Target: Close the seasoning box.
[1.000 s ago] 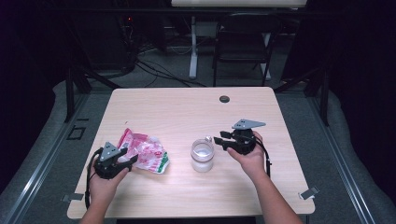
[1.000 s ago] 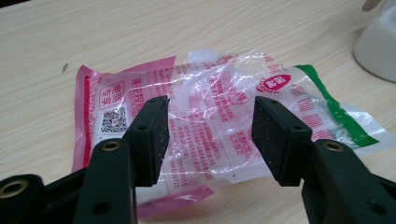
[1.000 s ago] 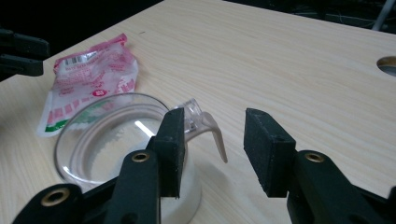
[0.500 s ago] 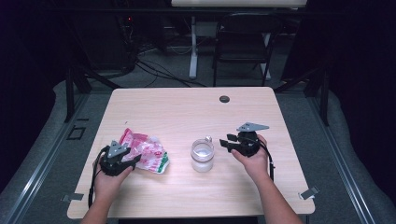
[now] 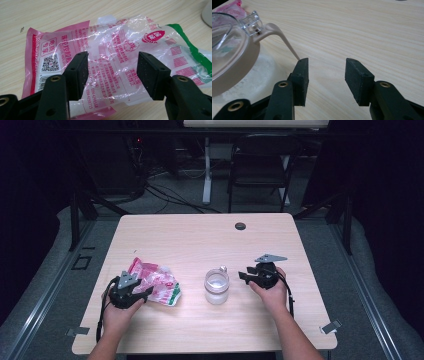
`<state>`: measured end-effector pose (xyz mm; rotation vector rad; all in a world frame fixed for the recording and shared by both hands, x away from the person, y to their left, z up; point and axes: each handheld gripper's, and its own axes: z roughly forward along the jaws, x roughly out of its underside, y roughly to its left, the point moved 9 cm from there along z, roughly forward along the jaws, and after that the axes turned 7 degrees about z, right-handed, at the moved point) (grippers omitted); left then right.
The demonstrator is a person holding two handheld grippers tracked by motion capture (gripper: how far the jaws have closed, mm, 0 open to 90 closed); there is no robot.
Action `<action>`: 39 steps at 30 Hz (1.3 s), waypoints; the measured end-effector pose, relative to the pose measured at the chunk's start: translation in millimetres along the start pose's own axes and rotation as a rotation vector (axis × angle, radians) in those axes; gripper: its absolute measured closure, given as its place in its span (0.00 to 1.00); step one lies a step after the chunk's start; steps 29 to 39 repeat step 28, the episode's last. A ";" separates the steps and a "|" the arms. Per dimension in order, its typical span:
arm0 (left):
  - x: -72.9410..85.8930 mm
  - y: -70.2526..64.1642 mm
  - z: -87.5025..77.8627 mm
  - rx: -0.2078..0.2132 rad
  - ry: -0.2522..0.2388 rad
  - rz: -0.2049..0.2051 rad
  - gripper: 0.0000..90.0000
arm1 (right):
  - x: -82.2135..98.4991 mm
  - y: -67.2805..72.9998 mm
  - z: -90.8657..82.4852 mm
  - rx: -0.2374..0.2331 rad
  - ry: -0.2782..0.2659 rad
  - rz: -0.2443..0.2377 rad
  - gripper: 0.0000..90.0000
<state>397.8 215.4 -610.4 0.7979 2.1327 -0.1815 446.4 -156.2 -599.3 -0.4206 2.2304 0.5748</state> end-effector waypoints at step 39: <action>-2.8 -3.7 2.5 -0.001 0.004 0.023 0.47 | 3.8 -11.4 5.0 0.017 0.002 0.029 0.58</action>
